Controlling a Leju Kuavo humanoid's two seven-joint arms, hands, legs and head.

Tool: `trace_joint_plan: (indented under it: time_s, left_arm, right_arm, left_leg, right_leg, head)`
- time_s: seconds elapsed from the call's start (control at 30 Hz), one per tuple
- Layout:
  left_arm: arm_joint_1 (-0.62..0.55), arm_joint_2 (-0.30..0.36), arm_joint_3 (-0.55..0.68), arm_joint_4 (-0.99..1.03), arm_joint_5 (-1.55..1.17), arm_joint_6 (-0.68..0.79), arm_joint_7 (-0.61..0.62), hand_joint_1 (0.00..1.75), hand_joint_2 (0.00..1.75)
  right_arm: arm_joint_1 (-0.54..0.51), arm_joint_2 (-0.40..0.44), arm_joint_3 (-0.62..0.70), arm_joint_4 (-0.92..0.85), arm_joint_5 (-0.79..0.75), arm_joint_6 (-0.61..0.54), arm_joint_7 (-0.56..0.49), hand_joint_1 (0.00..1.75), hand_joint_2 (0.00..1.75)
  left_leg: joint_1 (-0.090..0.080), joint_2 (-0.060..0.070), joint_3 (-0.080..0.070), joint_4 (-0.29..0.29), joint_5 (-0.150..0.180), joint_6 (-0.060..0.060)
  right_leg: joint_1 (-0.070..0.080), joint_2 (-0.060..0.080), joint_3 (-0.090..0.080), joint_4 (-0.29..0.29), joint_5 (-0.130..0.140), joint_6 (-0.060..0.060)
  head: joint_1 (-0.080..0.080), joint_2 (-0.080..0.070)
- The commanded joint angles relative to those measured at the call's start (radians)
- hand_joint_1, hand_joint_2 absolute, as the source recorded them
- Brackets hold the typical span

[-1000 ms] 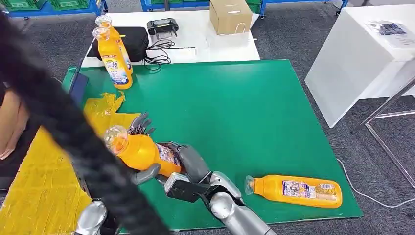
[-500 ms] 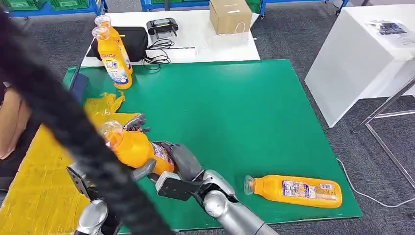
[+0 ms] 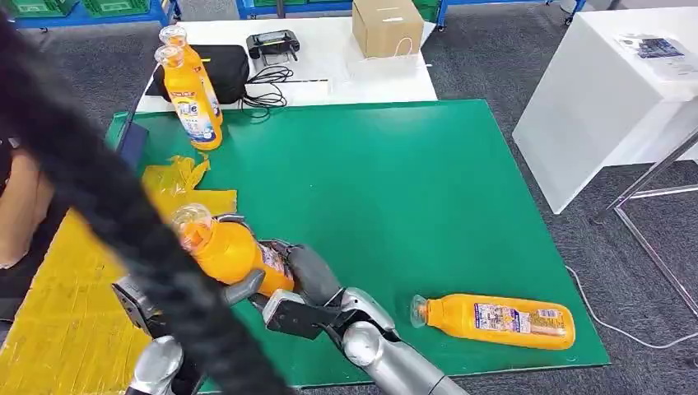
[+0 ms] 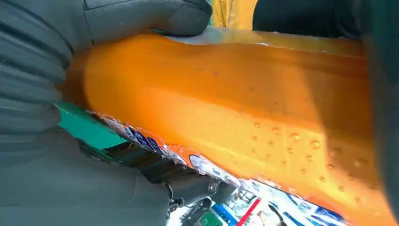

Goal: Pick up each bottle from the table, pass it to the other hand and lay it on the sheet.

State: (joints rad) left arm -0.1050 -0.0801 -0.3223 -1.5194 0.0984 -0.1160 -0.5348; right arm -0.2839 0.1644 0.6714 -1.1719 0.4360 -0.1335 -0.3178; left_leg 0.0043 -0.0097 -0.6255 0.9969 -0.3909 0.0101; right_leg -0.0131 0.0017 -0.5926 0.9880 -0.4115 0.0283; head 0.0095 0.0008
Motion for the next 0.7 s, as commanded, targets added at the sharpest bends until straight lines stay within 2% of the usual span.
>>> trace_joint_plan:
  time_s: [0.03, 0.13, 0.2, 0.3, 0.37, 0.4, 0.43, 0.47, 0.5, 0.6, 0.7]
  left_arm:
    - [-0.002, 0.015, 0.01, -0.032, -0.035, 0.037, -0.002, 1.75, 1.75]
    - [0.036, 0.068, 0.029, -0.089, -0.352, 0.269, -0.005, 1.75, 1.75]
    - [0.022, 0.129, 0.032, -0.07, -0.452, 0.224, 0.097, 1.75, 1.75]
    - [0.018, 0.127, 0.054, -0.054, -0.451, 0.204, 0.081, 1.75, 1.75]
    - [-0.014, 0.191, 0.004, 0.001, -0.765, 0.272, 0.197, 1.75, 1.75]
    - [-0.048, 0.234, -0.032, 0.059, -0.988, 0.303, 0.281, 1.75, 1.75]
    - [-0.073, 0.254, -0.041, 0.12, -1.089, 0.328, 0.297, 1.75, 1.75]
    - [-0.119, 0.308, -0.089, 0.205, -1.345, 0.329, 0.422, 1.75, 1.75]
    - [-0.165, 0.334, -0.115, 0.307, -1.428, 0.328, 0.447, 1.75, 1.75]
    - [-0.291, 0.344, -0.137, 0.628, -1.518, 0.405, 0.45, 1.75, 1.75]
    - [-0.364, 0.328, -0.153, 0.776, -1.551, 0.444, 0.467, 1.75, 1.75]
  right_arm:
    - [0.092, -0.055, -0.091, -0.013, -0.107, -0.017, -0.062, 0.0, 1.75]
    - [0.225, -0.103, -0.251, -0.204, -0.121, -0.058, -0.108, 0.0, 1.75]
    - [0.276, -0.124, -0.322, -0.322, -0.1, -0.043, -0.12, 0.0, 1.75]
    - [0.282, -0.119, -0.341, -0.348, -0.091, -0.017, -0.106, 0.0, 1.75]
    - [0.298, -0.119, -0.373, -0.385, -0.05, -0.043, -0.123, 0.0, 1.75]
    - [0.311, -0.132, -0.386, -0.421, -0.034, -0.037, -0.124, 0.0, 1.75]
    - [0.317, -0.137, -0.403, -0.445, -0.022, -0.021, -0.118, 0.0, 1.75]
    - [0.31, -0.149, -0.402, -0.453, -0.005, -0.004, -0.12, 0.0, 1.75]
    - [0.299, -0.153, -0.404, -0.453, 0.003, 0.002, -0.119, 0.0, 1.75]
    - [0.256, -0.169, -0.373, -0.439, 0.033, 0.009, -0.122, 0.0, 1.75]
    - [0.245, -0.174, -0.367, -0.44, 0.008, 0.011, -0.119, 0.0, 1.75]
  left_leg:
    - [0.002, -0.002, 0.003, 0.0, -0.002, 0.0]
    - [0.002, -0.004, 0.005, -0.001, -0.003, 0.0]
    - [0.0, -0.005, 0.002, -0.001, -0.001, 0.0]
    - [0.0, -0.003, 0.001, 0.0, -0.002, 0.0]
    - [0.0, -0.002, 0.0, 0.0, -0.002, 0.0]
    - [0.0, -0.002, -0.001, 0.0, -0.001, 0.0]
    - [0.001, -0.003, 0.001, 0.0, -0.003, -0.001]
    - [0.0, -0.004, 0.0, -0.001, -0.001, -0.001]
    - [0.001, -0.005, 0.002, -0.001, -0.002, -0.001]
    - [0.001, -0.004, 0.003, -0.002, 0.0, -0.002]
    - [0.001, -0.002, 0.002, -0.002, 0.002, -0.003]
  right_leg:
    - [0.002, -0.003, 0.005, -0.002, -0.002, -0.001]
    - [0.002, -0.005, 0.008, -0.004, -0.003, -0.001]
    - [0.001, -0.005, 0.004, -0.002, -0.003, 0.0]
    - [0.0, -0.003, 0.002, 0.0, -0.002, -0.001]
    - [0.001, -0.001, 0.002, -0.001, -0.002, -0.001]
    - [0.0, -0.001, 0.0, 0.0, -0.001, -0.001]
    - [0.001, -0.003, 0.002, -0.001, -0.002, -0.001]
    - [0.0, -0.005, 0.001, -0.001, -0.002, -0.001]
    - [0.001, -0.006, 0.003, -0.001, -0.003, -0.001]
    - [0.001, -0.005, 0.003, -0.002, -0.001, -0.002]
    - [0.001, -0.002, 0.002, -0.002, 0.002, -0.004]
  head:
    - [0.0, 0.0]
    - [0.0, 0.0]
    - [0.0, 0.0]
    - [0.0, 0.0]
    - [0.0, 0.0]
    - [0.0, 0.0]
    - [0.0, 0.0]
    - [0.0, 0.0]
    - [0.0, 0.0]
    - [0.0, 0.0]
    - [0.0, 0.0]
